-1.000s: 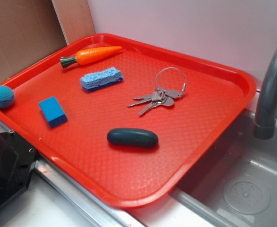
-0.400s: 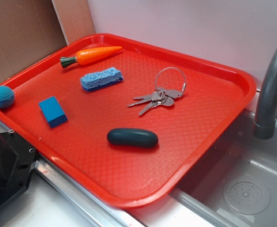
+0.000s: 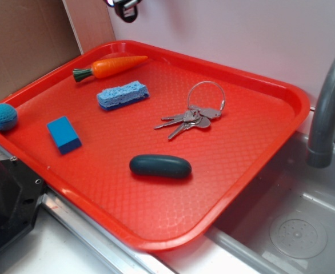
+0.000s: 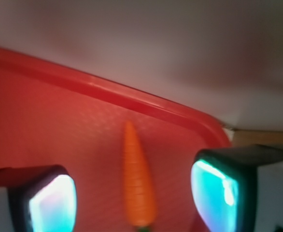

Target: Grab the carrot.

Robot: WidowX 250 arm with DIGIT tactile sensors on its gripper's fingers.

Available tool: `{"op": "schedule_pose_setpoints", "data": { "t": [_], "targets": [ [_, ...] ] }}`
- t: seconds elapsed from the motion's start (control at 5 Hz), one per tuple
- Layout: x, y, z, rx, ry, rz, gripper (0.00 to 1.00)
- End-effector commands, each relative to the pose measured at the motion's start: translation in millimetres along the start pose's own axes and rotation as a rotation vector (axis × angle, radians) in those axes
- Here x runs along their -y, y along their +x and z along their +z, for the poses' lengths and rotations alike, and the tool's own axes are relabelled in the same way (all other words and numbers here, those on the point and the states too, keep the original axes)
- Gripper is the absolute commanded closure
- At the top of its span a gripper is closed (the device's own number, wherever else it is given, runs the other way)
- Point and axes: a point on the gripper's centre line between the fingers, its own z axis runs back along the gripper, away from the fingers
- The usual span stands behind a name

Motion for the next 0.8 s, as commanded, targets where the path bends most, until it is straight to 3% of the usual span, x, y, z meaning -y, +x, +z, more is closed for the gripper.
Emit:
{"op": "schedule_pose_setpoints", "data": {
  "t": [0.0,0.4,0.6],
  "targets": [
    [-11,-27,-23,-0.082,0.05,-0.031,0.0],
    [-8,-65,-70,-0.213,0.042,0.033,0.0],
    [-10,-70,-88,-0.242,0.055,0.058,0.0]
  ]
}}
